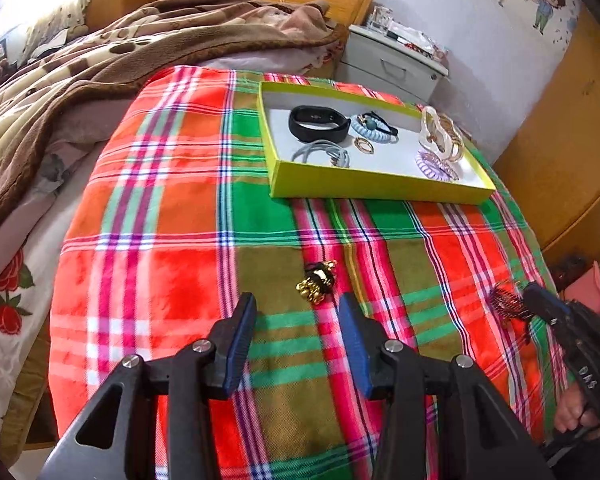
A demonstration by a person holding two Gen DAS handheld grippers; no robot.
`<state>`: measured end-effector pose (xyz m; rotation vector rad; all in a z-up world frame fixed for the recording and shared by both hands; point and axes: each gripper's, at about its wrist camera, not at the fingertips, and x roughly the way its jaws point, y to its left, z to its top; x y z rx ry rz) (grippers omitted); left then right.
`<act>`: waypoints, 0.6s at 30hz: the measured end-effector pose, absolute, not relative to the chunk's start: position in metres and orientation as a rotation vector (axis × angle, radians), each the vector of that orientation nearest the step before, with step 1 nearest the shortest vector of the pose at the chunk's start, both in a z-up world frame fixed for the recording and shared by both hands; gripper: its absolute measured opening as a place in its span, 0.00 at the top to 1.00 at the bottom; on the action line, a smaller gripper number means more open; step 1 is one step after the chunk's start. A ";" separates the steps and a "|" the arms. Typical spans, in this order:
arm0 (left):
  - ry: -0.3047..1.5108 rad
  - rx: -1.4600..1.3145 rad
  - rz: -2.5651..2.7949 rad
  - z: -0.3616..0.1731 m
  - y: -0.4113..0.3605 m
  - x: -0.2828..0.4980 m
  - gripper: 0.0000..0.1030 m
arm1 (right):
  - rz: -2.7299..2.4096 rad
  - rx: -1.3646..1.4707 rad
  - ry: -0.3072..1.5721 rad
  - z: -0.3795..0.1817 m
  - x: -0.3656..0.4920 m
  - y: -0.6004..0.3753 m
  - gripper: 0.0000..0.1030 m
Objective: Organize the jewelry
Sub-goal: 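Grasp the red-black beaded bracelet with the right tool while the left tool approaches the gold brooch, then grasp the gold brooch with the left tool while the right tool lifts the beads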
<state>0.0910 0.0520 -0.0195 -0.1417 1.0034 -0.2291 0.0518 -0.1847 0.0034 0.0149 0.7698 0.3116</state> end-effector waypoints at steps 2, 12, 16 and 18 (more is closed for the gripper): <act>1.008 -0.128 -0.231 -0.021 0.048 0.094 0.56 | 0.307 0.027 0.763 0.005 0.052 -0.189 0.97; 1.006 -0.025 -0.202 -0.026 0.031 0.104 0.56 | 0.283 0.081 0.730 0.015 0.056 -0.206 0.97; 0.999 -0.016 -0.197 -0.026 0.030 0.106 0.58 | 0.277 0.091 0.726 0.015 0.057 -0.207 0.97; 0.998 -0.007 -0.191 -0.026 0.030 0.107 0.64 | 0.278 0.093 0.727 0.014 0.058 -0.207 0.97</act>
